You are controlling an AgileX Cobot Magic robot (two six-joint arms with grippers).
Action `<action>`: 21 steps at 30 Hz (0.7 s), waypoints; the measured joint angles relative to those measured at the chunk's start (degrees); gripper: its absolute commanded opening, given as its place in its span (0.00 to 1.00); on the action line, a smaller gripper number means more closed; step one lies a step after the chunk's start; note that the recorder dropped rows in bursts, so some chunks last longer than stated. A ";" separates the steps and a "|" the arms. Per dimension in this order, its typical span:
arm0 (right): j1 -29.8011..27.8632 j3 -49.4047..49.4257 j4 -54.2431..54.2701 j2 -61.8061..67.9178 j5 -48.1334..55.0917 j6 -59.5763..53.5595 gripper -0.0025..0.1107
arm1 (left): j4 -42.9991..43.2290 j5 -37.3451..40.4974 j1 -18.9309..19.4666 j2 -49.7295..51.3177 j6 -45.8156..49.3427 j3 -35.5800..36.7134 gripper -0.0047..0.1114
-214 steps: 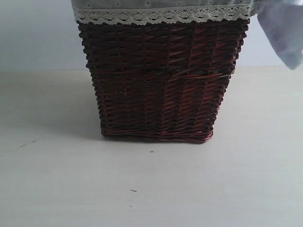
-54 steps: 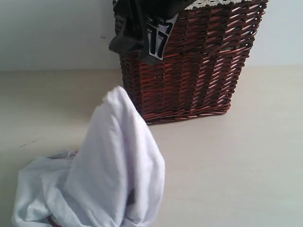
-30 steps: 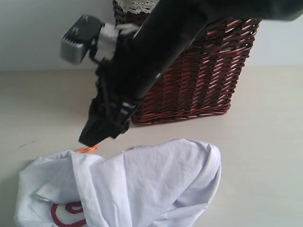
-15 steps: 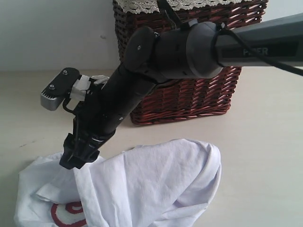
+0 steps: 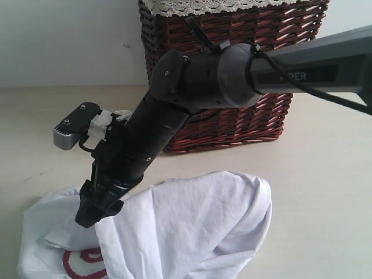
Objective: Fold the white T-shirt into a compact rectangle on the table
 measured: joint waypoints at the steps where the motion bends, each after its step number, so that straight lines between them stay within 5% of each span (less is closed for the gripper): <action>1: 0.00 0.00 0.26 0.00 1.75 0.12 0.58 | 0.00 0.00 0.00 0.00 0.00 0.00 0.04; 9: 0.00 0.00 -4.59 0.00 3.27 3.87 0.51 | 0.00 0.00 0.00 0.00 0.00 0.00 0.04; 17: 0.00 0.00 -16.60 0.03 -0.56 9.26 0.03 | 0.00 0.00 0.00 0.00 0.00 0.00 0.04; 21: 0.00 0.00 -21.54 -0.11 -0.56 9.61 0.02 | 0.00 0.00 0.00 0.00 0.00 0.00 0.04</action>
